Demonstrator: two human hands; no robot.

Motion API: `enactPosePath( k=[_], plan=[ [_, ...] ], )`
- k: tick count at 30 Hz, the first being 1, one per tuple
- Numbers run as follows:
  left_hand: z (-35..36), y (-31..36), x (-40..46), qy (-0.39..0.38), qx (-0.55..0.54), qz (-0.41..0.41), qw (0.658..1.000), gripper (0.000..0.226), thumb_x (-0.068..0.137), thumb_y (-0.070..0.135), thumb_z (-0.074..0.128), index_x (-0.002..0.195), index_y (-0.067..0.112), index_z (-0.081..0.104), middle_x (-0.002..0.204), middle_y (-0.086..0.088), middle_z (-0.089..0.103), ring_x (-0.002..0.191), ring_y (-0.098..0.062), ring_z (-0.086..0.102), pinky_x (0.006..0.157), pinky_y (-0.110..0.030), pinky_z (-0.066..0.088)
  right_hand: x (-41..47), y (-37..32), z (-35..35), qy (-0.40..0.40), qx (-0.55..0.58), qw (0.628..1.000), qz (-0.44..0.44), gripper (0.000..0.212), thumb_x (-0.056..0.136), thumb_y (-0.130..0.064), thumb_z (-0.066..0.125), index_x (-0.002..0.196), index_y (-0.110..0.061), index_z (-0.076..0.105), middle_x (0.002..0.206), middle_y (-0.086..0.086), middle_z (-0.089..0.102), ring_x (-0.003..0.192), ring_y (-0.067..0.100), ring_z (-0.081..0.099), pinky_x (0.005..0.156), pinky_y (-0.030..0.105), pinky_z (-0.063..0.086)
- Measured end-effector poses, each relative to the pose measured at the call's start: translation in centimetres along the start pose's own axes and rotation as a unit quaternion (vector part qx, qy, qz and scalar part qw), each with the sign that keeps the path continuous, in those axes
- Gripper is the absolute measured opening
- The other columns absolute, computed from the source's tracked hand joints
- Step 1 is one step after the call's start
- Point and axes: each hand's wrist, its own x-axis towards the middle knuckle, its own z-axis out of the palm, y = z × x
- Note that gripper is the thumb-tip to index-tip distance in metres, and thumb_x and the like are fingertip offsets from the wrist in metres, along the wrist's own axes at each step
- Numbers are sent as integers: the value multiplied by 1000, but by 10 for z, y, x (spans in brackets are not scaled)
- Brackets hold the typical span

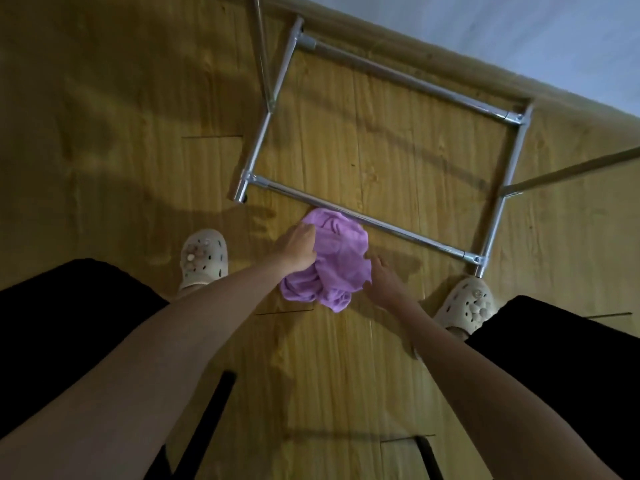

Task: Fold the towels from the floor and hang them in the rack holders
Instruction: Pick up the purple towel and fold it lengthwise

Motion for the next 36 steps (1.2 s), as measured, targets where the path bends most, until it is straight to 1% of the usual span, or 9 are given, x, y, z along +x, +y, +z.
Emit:
enactPosePath(
  k=[4,7,10,15,21,24,28,32,36],
  plan=[
    [17,0,26,-45,30,22,998,42,92,17,53,130,3,46,135,-15,50,125,-31,47,102,-39,39,16,2,14,-20,-35,999,-8,52,95,-10,46,144,-2,30,148,12,33,138,29,29,110,38,31],
    [29,0,42,-64,36,40,997,43,95,20,51,134,6,44,139,-11,48,129,-28,44,104,-40,38,28,9,23,-45,-34,998,7,54,95,-11,47,145,-6,28,148,12,33,140,28,26,109,39,34],
    [33,3,54,-79,43,48,995,45,95,22,50,137,7,41,139,-10,48,128,-27,45,101,-42,42,35,17,25,-55,-29,998,26,66,95,-14,49,150,-7,15,155,11,22,142,28,25,109,41,35],
    [41,8,68,-106,44,59,992,62,93,22,54,147,12,27,153,-8,31,137,-26,36,103,-44,41,43,23,26,-45,27,998,46,86,90,-11,55,152,-9,-4,155,10,26,134,33,39,99,44,45],
    [51,7,75,-111,170,110,973,59,92,25,54,145,14,31,140,-8,48,125,-28,48,104,-44,38,57,29,32,-60,44,997,31,76,89,-11,57,151,-5,13,142,20,42,127,32,46,102,41,43],
    [52,6,73,-77,183,111,974,36,96,20,48,131,14,47,127,-10,57,115,-31,54,99,-45,42,62,30,33,-35,53,997,38,66,90,-11,56,147,-3,23,130,17,55,118,32,54,92,36,46],
    [50,9,67,-21,31,98,994,23,98,23,45,102,10,63,100,-11,68,90,-29,64,74,-39,48,62,32,31,-35,55,998,23,60,88,-13,60,142,-8,35,130,16,54,120,33,52,97,40,45],
    [47,11,54,31,-131,96,986,15,98,23,46,86,18,52,87,-5,65,80,-25,64,64,-31,41,55,28,28,-13,13,1000,-25,32,94,-20,53,121,-4,56,115,16,63,116,31,51,100,35,36],
    [32,12,32,127,-246,84,957,13,98,14,44,91,12,54,89,1,61,82,-13,61,71,-36,51,38,26,17,33,65,997,-6,26,96,-25,52,98,-1,62,95,15,65,84,24,56,72,27,39]
  ],
)
